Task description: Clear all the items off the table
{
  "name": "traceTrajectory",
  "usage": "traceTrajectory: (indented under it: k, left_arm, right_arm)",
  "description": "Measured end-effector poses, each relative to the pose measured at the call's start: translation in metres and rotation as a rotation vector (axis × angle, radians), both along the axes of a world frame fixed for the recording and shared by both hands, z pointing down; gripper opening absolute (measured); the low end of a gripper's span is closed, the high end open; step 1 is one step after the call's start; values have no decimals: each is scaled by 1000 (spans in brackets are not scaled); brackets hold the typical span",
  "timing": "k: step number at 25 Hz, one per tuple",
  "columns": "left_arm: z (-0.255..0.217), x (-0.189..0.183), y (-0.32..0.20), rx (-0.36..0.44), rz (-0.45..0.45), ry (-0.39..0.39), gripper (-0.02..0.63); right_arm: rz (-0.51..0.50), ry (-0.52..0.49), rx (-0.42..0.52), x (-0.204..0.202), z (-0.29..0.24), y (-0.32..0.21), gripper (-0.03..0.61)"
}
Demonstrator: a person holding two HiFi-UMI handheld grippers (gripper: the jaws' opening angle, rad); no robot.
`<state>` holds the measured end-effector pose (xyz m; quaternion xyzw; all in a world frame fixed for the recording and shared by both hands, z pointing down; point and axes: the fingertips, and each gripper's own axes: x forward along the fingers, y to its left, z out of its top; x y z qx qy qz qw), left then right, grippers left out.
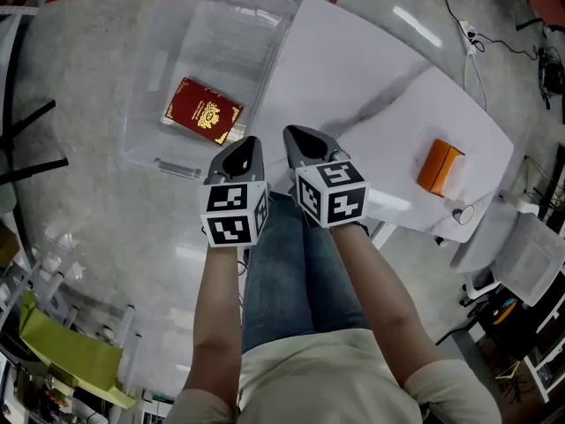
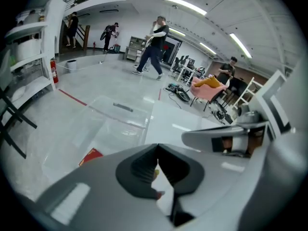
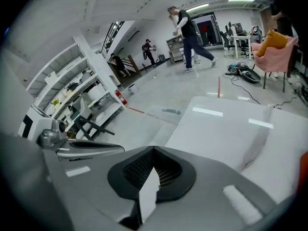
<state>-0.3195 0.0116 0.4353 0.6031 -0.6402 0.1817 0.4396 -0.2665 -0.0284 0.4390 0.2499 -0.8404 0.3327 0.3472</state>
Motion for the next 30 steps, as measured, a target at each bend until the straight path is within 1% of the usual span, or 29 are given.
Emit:
traceTrajectory:
  k: [5,11,14,18,22,30]
  left_arm:
    - [-4,24,-20,0,67,25,9]
    - [-11,63,-43,1,228,27,9]
    - [-22,92,-53,10,282,32,9]
    - [-31,137,-64,18,351,15,9]
    - [-40,184,-75,34,388,23,9]
    - [-41,271,-82,32,402,34,9]
  right_arm:
    - [83,8,4,30,0,-14,-2]
    - [195,37,26,77,-11,-30,-2]
    - [242,40,38,111,-23,-35,-2]
    - [289,55,52,161,-30,-43,-2]
    - [326,65,65,207,-38,-50,-2]
    - [368,124,107,298,-40,-60,-2]
